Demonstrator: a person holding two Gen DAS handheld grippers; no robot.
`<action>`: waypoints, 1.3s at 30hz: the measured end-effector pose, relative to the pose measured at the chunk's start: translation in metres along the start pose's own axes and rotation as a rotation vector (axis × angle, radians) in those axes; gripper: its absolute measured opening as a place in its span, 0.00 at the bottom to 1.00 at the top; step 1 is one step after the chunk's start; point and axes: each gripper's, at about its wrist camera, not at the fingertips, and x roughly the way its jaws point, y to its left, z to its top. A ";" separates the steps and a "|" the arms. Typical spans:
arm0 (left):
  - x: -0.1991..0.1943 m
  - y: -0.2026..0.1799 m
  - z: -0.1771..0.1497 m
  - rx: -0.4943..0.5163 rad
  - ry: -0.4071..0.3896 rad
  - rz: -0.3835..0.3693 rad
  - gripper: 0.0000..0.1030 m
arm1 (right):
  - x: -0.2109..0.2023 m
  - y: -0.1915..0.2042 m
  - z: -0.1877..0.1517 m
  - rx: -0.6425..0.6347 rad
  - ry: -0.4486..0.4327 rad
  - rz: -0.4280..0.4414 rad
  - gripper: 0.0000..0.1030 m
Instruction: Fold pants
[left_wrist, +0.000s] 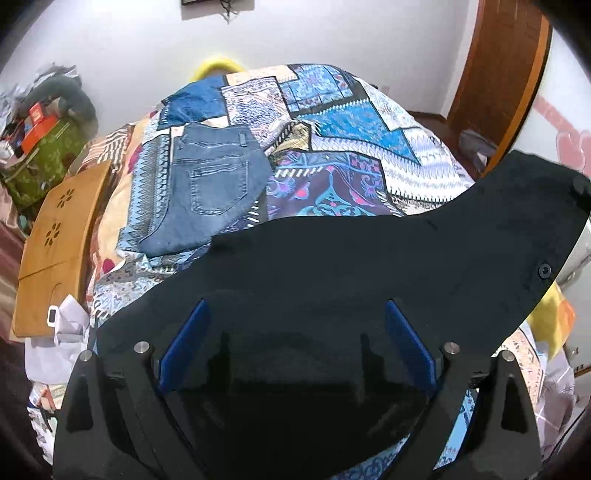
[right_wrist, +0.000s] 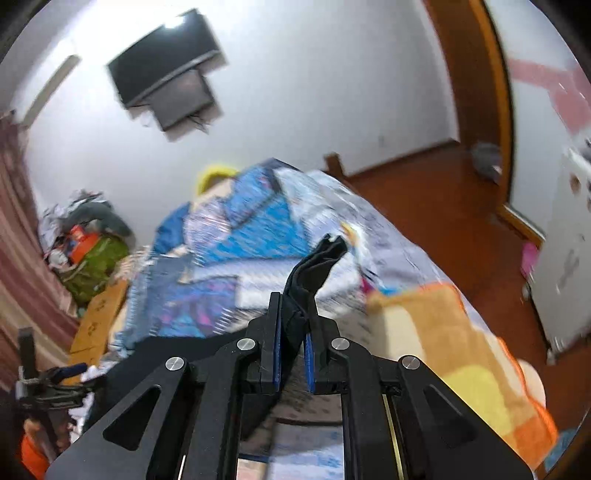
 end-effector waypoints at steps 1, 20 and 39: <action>-0.004 0.004 -0.001 -0.011 -0.006 -0.006 0.93 | -0.002 0.010 0.003 -0.015 -0.005 0.016 0.08; -0.050 0.083 -0.053 -0.172 -0.026 0.000 0.93 | 0.085 0.198 -0.051 -0.263 0.270 0.314 0.08; -0.045 0.086 -0.069 -0.169 0.010 0.035 0.93 | 0.117 0.216 -0.141 -0.423 0.571 0.346 0.38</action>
